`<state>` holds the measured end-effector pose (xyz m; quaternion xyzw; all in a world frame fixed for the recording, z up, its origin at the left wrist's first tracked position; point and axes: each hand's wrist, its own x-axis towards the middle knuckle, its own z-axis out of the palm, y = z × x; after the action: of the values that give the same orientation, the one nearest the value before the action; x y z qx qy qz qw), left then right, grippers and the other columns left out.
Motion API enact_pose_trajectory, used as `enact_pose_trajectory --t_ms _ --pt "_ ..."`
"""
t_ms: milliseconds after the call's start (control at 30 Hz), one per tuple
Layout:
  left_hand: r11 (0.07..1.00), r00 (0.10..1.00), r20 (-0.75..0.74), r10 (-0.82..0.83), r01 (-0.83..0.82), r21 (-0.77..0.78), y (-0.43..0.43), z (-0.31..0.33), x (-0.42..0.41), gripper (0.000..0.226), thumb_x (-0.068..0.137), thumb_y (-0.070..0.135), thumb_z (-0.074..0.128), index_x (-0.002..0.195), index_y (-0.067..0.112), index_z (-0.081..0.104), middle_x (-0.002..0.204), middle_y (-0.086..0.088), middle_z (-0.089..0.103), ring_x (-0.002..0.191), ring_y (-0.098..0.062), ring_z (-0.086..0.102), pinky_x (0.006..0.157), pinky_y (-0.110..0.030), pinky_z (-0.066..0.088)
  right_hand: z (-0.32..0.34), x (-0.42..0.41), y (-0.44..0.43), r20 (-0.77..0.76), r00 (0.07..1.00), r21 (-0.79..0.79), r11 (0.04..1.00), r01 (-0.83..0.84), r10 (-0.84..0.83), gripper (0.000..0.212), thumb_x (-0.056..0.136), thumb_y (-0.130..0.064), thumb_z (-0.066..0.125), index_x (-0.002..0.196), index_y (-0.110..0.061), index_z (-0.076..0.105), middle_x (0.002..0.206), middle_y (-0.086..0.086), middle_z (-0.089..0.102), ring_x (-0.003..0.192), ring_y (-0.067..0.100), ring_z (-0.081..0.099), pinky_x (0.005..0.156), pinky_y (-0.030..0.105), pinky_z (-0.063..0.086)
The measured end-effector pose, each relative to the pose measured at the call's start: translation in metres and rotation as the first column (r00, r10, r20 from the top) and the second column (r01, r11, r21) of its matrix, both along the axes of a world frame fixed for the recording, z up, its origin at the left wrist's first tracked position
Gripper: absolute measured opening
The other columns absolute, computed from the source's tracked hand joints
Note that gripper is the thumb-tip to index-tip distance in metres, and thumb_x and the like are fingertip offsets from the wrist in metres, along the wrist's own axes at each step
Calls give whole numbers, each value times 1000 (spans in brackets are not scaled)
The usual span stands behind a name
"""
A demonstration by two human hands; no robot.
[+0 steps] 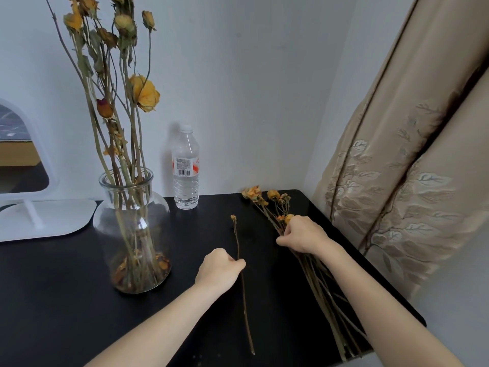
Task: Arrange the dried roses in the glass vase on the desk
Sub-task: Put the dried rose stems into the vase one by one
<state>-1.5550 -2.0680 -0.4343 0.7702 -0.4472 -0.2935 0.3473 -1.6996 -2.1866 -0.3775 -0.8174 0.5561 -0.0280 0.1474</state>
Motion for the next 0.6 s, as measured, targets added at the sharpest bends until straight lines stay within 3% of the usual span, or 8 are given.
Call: enact_pose_trajectory --t_ms 100,167,233,300,433,600 --pt "1000 1000 -5 1 -1 -7 0 -1 0 53 84 25 57 41 17 27 40 4 29 41 -15 35 60 -30 41 7 -3 -6 197 980 48 999 -20 11 26 79 -30 65 60 -13 63 58 0 60 58 11 59 64 30 52" --pt "1000 1000 -16 -4 4 -8 1 -1 1 52 84 25 57 41 17 29 39 4 30 41 -15 36 61 -30 43 9 -4 -9 305 952 53 998 -28 10 29 81 -27 65 55 -13 65 46 -7 58 52 4 55 69 26 48" --pt "1000 1000 -26 -7 7 -5 2 -1 1 50 85 25 56 43 16 32 40 4 32 41 -15 37 62 -30 44 11 -4 -10 365 931 40 998 -46 29 39 83 -25 62 45 -18 58 35 -9 52 53 1 53 83 27 45" --pt "1000 999 -33 -7 7 0 3 -1 2 48 85 25 56 44 16 33 40 3 33 41 -15 37 61 -30 43 12 -4 -11 412 911 46 997 -59 35 44 85 -23 60 42 -16 55 33 -9 50 50 -3 54 89 29 42" --pt "1000 999 -40 -10 10 8 4 -2 3 47 85 25 56 44 17 34 39 4 31 39 -14 34 58 -29 41 12 -4 -12 529 848 112 991 -68 -2 30 87 -21 56 69 1 67 47 -2 54 33 -7 47 63 19 35" --pt "1000 999 -51 -9 10 16 4 -1 3 41 86 25 56 50 14 40 42 3 34 40 -14 36 58 -29 41 12 -7 -18 607 793 137 990 -44 -49 44 88 -25 52 45 -16 52 42 -6 51 34 0 44 56 18 35"
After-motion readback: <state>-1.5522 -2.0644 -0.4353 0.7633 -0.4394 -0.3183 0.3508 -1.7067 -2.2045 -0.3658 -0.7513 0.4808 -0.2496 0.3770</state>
